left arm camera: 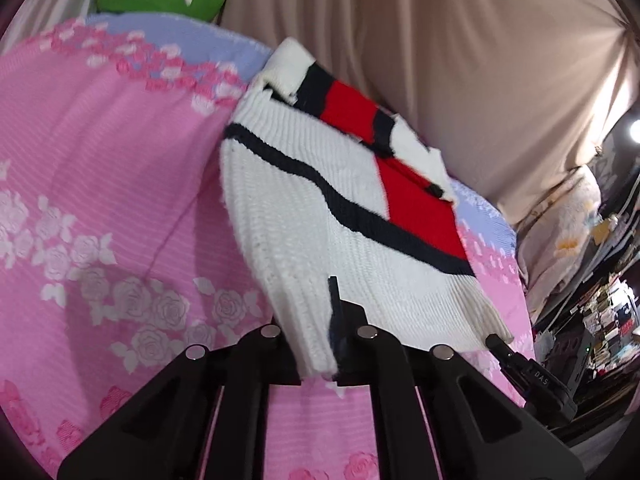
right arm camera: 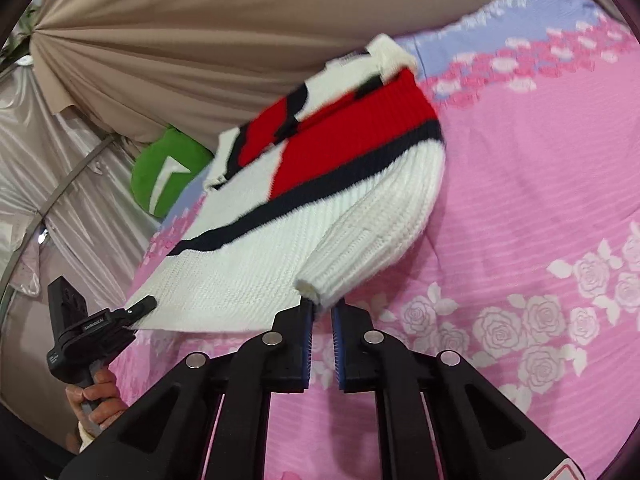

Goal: Fold small clothes

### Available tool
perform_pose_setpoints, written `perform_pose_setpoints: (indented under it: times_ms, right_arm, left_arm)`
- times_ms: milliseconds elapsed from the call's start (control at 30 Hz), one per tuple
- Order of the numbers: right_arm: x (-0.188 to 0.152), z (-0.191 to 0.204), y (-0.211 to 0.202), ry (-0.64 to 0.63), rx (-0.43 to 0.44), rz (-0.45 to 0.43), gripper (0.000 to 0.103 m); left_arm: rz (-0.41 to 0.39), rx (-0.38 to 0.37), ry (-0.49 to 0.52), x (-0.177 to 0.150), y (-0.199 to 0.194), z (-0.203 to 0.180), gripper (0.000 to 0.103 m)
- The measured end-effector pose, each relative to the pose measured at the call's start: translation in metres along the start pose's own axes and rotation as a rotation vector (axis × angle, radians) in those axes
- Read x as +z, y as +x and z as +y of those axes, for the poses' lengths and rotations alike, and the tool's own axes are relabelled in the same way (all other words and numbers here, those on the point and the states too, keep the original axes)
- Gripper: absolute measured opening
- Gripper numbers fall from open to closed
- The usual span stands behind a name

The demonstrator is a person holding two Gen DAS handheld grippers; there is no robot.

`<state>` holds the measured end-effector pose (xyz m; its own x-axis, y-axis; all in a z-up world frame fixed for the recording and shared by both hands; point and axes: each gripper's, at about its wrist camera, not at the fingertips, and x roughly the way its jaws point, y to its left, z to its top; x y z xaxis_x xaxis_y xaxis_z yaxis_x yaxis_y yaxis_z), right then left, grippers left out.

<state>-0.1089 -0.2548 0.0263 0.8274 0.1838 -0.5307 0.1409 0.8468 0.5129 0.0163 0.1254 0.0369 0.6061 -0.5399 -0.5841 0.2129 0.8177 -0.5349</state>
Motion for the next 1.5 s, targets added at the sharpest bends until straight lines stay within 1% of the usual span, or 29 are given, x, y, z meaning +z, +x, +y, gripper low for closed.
perform_pose_setpoints:
  times_ms: [167, 267, 333, 400, 467, 567, 633, 700, 733, 800, 833, 900, 933, 967, 1000, 1033, 1067, 1100, 1133, 1167, 1200, 1233, 1300, 1333, 1367, 1400, 1433, 1467, 1500]
  right_arm:
    - [-0.004, 0.015, -0.055, -0.046, 0.051, -0.108, 0.007]
    - [-0.012, 0.022, -0.097, -0.071, 0.095, -0.183, 0.007]
    - [-0.019, 0.028, -0.128, -0.106, 0.141, -0.235, 0.007]
    - [-0.027, 0.037, -0.156, -0.158, 0.187, -0.285, 0.007]
    - [-0.036, 0.052, -0.185, -0.225, 0.223, -0.336, 0.007]
    - [-0.038, 0.066, -0.218, -0.276, 0.281, -0.398, 0.006]
    - [-0.028, 0.071, -0.230, -0.273, 0.358, -0.429, 0.006]
    - [-0.016, 0.073, -0.231, -0.276, 0.395, -0.452, 0.004]
    - [-0.007, 0.073, -0.226, -0.270, 0.402, -0.467, 0.000]
    - [0.015, 0.068, -0.215, -0.246, 0.385, -0.493, 0.000]
    - [0.031, 0.061, -0.203, -0.222, 0.360, -0.493, 0.000]
    - [0.057, 0.047, -0.168, -0.186, 0.281, -0.464, 0.000]
    - [0.071, 0.036, -0.141, -0.169, 0.225, -0.406, 0.000]
    - [0.077, 0.028, -0.120, -0.148, 0.166, -0.358, 0.001]
    - [0.079, 0.020, -0.102, -0.117, 0.117, -0.309, 0.004]
    - [0.074, 0.016, -0.087, -0.114, 0.124, -0.242, 0.009]
    - [0.066, 0.019, -0.077, -0.141, 0.141, -0.191, 0.010]
    - [0.054, 0.026, -0.070, -0.191, 0.143, -0.148, 0.012]
    - [0.037, 0.036, -0.062, -0.263, 0.143, -0.083, 0.023]
    - [0.025, 0.043, -0.054, -0.301, 0.158, -0.020, 0.050]
    - [0.012, 0.050, -0.044, -0.322, 0.175, 0.044, 0.063]
    - [-0.001, 0.057, -0.034, -0.339, 0.190, 0.100, 0.073]
    - [-0.021, 0.070, -0.013, -0.386, 0.184, 0.199, 0.073]
    - [-0.031, 0.075, -0.003, -0.411, 0.161, 0.236, 0.073]
    - [-0.039, 0.078, 0.006, -0.428, 0.151, 0.268, 0.069]
    - [-0.045, 0.080, 0.017, -0.440, 0.151, 0.306, 0.061]
    - [-0.049, 0.081, 0.020, -0.449, 0.158, 0.329, 0.020]
    - [-0.049, 0.083, 0.023, -0.454, 0.157, 0.343, 0.007]
    - [-0.045, 0.084, 0.017, -0.458, 0.149, 0.312, 0.007]
  left_arm:
    - [-0.051, -0.057, 0.067, -0.011, -0.045, -0.022, 0.005]
    - [-0.096, -0.105, 0.122, -0.022, -0.084, -0.038, 0.005]
    - [-0.129, -0.144, 0.164, -0.030, -0.111, -0.051, 0.005]
    - [-0.179, -0.177, 0.212, -0.039, -0.141, -0.063, 0.005]
    - [-0.248, -0.216, 0.259, -0.047, -0.175, -0.074, 0.005]
    - [-0.339, -0.248, 0.290, -0.052, -0.209, -0.085, 0.006]
    - [-0.382, -0.266, 0.282, -0.048, -0.221, -0.086, 0.006]
    - [-0.401, -0.255, 0.268, -0.038, -0.220, -0.084, 0.006]
    - [-0.403, -0.231, 0.251, -0.029, -0.214, -0.083, 0.006]
    - [-0.386, -0.191, 0.218, -0.009, -0.197, -0.074, 0.006]
    - [-0.364, -0.175, 0.199, 0.006, -0.180, -0.069, 0.006]
    - [-0.321, -0.135, 0.180, 0.030, -0.142, -0.060, 0.006]
    - [-0.289, -0.084, 0.173, 0.043, -0.115, -0.056, 0.006]
    - [-0.256, -0.039, 0.160, 0.050, -0.093, -0.051, 0.006]
    - [-0.208, -0.013, 0.130, 0.057, -0.070, -0.044, 0.006]
    - [-0.170, -0.015, 0.112, 0.059, -0.057, -0.037, 0.006]
    - [-0.146, -0.019, 0.100, 0.058, -0.049, -0.032, 0.006]
    - [-0.141, -0.011, 0.100, 0.055, -0.045, -0.027, 0.006]
    - [-0.146, 0.011, 0.109, 0.051, -0.044, -0.024, 0.006]
    - [-0.149, 0.019, 0.113, 0.049, -0.045, -0.021, 0.006]
    - [-0.147, 0.011, 0.112, 0.047, -0.046, -0.018, 0.006]
    - [-0.144, 0.004, 0.111, 0.044, -0.046, -0.016, 0.006]
    - [-0.146, 0.009, 0.118, 0.041, -0.047, -0.015, 0.006]
    - [-0.151, 0.023, 0.127, 0.039, -0.048, -0.016, 0.006]
    - [-0.157, 0.029, 0.129, 0.037, -0.049, -0.016, 0.006]
    - [-0.160, 0.028, 0.129, 0.036, -0.051, -0.017, 0.006]
    - [-0.162, 0.030, 0.125, 0.035, -0.053, -0.016, 0.006]
    - [-0.163, 0.029, 0.118, 0.035, -0.056, -0.015, 0.006]
    - [-0.168, 0.020, 0.113, 0.035, -0.062, -0.014, 0.006]
